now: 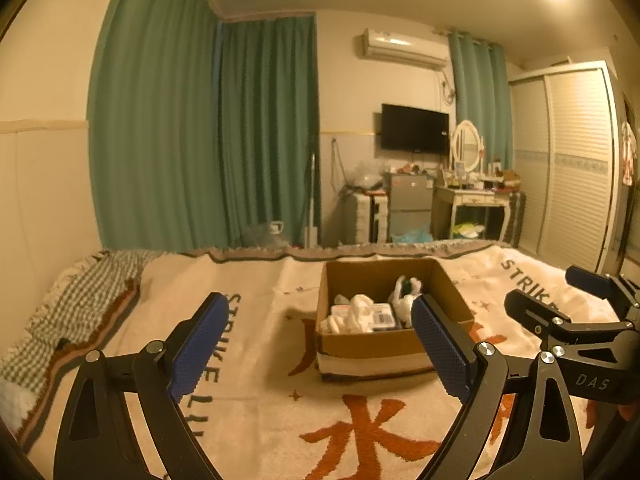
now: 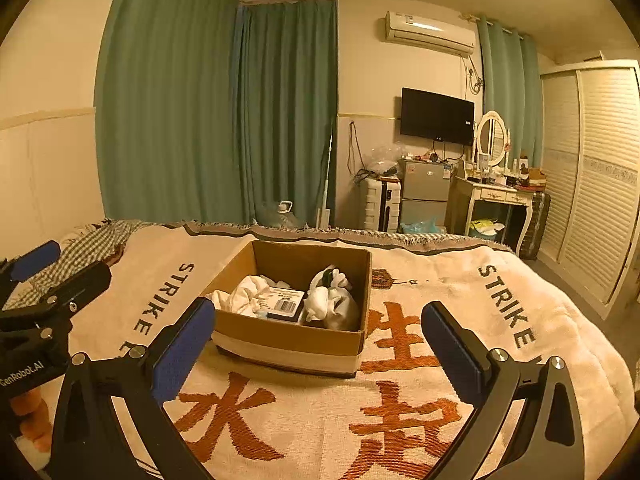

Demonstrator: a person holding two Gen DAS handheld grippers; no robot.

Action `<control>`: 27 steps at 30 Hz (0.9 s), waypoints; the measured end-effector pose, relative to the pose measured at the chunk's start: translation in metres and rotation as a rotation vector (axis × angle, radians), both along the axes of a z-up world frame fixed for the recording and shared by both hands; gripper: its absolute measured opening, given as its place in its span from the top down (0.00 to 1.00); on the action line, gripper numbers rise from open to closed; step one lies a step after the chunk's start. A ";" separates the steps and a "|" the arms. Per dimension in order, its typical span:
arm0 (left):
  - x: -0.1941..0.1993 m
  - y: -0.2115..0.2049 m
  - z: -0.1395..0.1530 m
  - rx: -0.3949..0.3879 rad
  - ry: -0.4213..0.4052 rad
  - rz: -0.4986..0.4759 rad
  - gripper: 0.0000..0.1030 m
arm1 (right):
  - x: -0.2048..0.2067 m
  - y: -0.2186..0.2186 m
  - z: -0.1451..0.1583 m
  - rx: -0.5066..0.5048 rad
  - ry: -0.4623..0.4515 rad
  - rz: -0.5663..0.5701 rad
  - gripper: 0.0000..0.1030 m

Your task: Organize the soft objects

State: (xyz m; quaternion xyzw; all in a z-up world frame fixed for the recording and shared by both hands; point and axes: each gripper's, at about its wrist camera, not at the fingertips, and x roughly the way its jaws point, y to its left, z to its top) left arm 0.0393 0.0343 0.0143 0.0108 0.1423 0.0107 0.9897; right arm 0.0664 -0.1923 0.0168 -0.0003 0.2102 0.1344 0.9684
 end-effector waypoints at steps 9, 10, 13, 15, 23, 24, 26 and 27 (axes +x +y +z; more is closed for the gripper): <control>0.000 0.000 -0.001 -0.004 -0.005 -0.006 0.09 | 0.001 -0.002 -0.003 0.024 0.020 0.003 0.00; 0.000 0.000 -0.001 -0.003 -0.006 -0.007 0.09 | 0.000 -0.001 -0.003 0.022 0.018 0.003 0.00; -0.002 -0.001 -0.001 -0.002 -0.010 -0.008 0.09 | 0.000 -0.001 -0.004 0.028 0.022 0.010 0.00; -0.003 -0.001 -0.001 -0.001 -0.011 -0.007 0.09 | -0.001 0.000 -0.004 0.029 0.022 0.012 0.00; -0.003 -0.002 -0.001 0.001 -0.012 -0.001 0.09 | -0.001 -0.001 -0.004 0.023 0.021 0.010 0.00; -0.004 -0.003 -0.001 0.000 -0.012 -0.003 0.09 | -0.001 -0.001 -0.004 0.023 0.021 0.009 0.00; -0.005 -0.003 0.000 0.001 -0.015 0.000 0.09 | -0.002 -0.002 -0.004 0.028 0.022 0.008 0.00; -0.005 -0.004 0.000 0.002 -0.016 0.000 0.09 | -0.002 -0.002 -0.004 0.028 0.022 0.008 0.00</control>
